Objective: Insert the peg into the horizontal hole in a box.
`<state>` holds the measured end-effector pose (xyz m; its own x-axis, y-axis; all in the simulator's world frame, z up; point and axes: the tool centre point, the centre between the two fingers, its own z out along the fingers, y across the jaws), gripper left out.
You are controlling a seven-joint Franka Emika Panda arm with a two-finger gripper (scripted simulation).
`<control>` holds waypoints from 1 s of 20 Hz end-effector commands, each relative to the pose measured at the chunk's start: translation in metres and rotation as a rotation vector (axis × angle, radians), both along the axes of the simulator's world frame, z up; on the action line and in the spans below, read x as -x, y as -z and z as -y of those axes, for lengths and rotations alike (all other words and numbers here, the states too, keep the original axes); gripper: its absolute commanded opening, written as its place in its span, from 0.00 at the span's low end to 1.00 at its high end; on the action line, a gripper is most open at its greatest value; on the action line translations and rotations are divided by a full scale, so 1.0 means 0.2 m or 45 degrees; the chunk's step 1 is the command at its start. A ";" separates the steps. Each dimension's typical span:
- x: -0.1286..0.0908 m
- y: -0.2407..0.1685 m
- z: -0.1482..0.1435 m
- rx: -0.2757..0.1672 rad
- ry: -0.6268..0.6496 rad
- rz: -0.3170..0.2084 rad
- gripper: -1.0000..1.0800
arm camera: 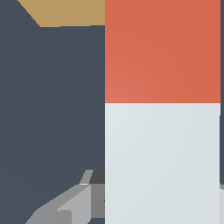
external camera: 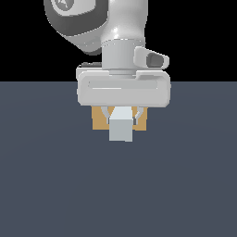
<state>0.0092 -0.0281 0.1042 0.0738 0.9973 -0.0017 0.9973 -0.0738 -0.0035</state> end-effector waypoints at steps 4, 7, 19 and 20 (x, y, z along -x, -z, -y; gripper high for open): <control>0.01 -0.06 -0.05 -0.001 -0.034 0.005 0.00; 0.01 -0.06 -0.05 -0.001 -0.034 0.005 0.00; 0.01 -0.06 -0.06 -0.002 -0.037 0.003 0.00; 0.01 -0.06 -0.08 -0.002 -0.037 0.003 0.00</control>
<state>0.0059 -0.0162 0.1144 0.0463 0.9989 -0.0004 0.9989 -0.0463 -0.0065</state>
